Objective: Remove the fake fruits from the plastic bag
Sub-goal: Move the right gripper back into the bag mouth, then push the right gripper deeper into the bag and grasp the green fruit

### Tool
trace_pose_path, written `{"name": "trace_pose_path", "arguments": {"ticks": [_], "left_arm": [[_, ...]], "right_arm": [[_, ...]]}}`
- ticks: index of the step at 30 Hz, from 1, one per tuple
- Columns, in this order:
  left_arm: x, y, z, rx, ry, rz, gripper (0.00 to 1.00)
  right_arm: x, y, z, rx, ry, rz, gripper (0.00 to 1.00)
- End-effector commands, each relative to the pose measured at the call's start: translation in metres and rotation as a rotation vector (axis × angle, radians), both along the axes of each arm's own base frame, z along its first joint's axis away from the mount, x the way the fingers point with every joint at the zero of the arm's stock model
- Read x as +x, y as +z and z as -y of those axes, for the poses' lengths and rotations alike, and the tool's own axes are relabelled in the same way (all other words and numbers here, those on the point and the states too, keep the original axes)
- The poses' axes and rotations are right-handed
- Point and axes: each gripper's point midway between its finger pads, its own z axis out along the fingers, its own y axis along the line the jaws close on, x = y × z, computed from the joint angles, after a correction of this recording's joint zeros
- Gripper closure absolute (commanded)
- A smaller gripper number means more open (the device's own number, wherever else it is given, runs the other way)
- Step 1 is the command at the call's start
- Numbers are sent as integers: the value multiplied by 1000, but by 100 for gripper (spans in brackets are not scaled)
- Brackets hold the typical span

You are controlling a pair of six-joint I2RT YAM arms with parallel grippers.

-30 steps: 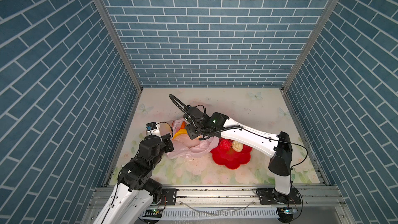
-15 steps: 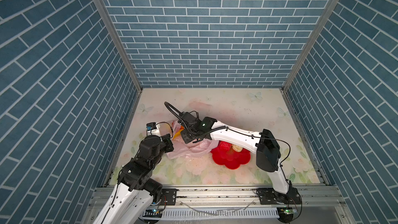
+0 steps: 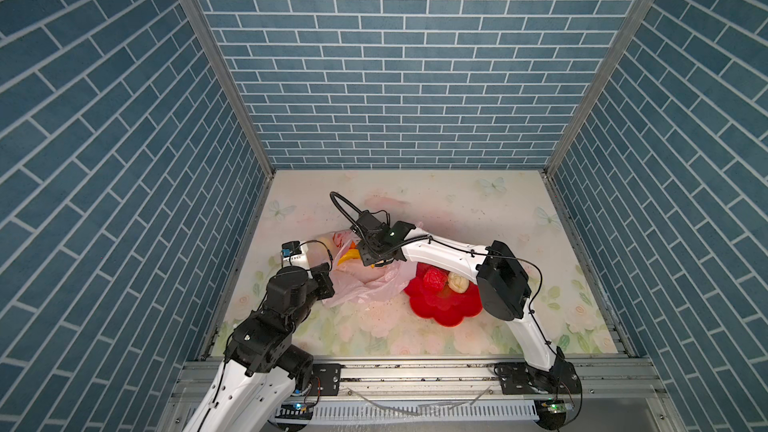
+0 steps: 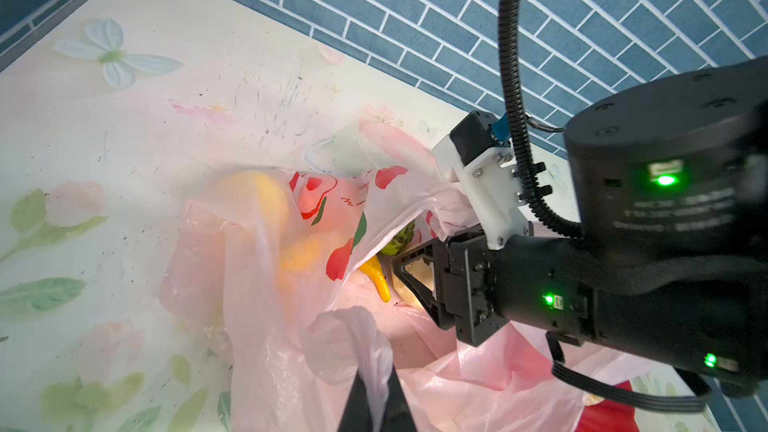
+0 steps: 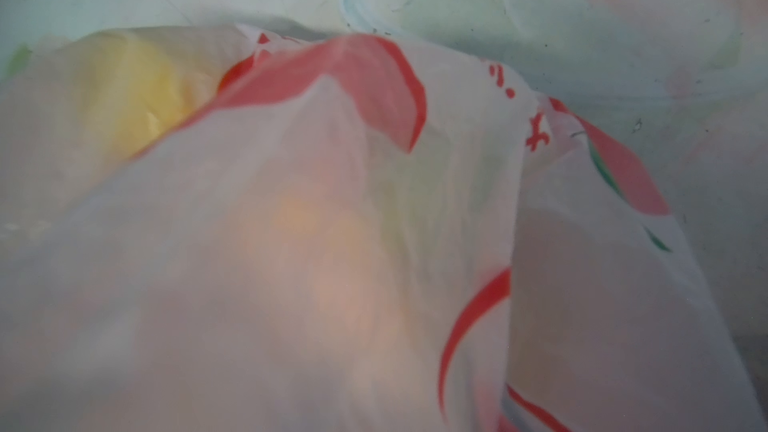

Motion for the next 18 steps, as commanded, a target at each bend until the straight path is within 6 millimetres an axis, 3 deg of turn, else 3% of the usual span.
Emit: {"name": "trace_pose_path", "arguments": {"ticks": [1,10,18], "left_arm": [[-2,-6,0,-6,-2,-15,93],[-2,-5,4,-21,-15,-16,93],[-3,-6,5,-25,-23,-18,93]], "right_arm": [[18,7,-4,20,-65,40,48],[35,9,-12,49,-106,74,35],[52,7,-9,59,-176,135,32]]}}
